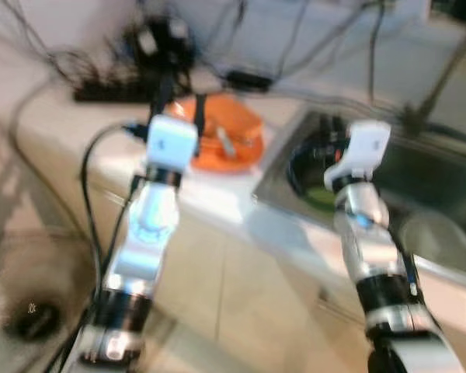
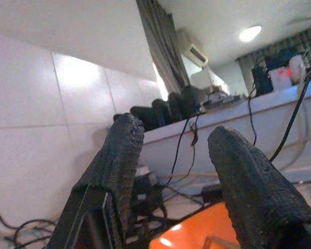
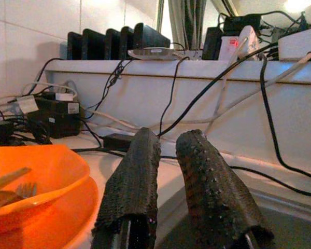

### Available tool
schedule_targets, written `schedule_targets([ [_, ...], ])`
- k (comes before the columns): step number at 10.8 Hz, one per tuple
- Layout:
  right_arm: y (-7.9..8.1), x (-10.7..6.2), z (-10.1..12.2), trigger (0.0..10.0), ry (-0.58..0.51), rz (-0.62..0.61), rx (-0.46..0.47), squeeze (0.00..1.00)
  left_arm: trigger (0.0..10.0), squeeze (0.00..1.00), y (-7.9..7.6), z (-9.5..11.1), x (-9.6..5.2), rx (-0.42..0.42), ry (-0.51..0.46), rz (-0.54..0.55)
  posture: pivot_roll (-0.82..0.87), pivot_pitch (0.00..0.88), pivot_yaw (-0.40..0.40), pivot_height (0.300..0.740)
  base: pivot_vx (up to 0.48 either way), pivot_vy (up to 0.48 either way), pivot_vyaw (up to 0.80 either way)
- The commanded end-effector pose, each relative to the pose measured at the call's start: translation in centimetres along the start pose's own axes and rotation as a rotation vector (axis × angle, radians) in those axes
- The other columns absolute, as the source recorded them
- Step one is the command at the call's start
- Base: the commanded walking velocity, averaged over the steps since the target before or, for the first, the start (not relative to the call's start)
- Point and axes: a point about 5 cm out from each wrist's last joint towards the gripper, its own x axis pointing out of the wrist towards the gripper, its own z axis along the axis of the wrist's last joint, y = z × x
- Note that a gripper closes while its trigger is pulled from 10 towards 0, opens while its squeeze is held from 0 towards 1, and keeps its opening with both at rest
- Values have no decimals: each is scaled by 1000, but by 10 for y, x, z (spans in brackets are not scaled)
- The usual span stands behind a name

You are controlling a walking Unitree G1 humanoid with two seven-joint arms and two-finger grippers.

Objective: Kitchen organization

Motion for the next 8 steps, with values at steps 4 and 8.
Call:
schedule_targets([
  [4, -4, -1, -2, 10000, 21, -15, 9, 0, 10000, 0, -13, -11, -30, 71, 42, -253, 243, 23, -46, 740, 0, 0, 0],
  [8, 0, -3, -9, 10000, 45, -15, 25, 0, 10000, 0, -3, -25, -61, 206, 109, -295, 261, 27, -59, 740, 0, 0, 0],
])
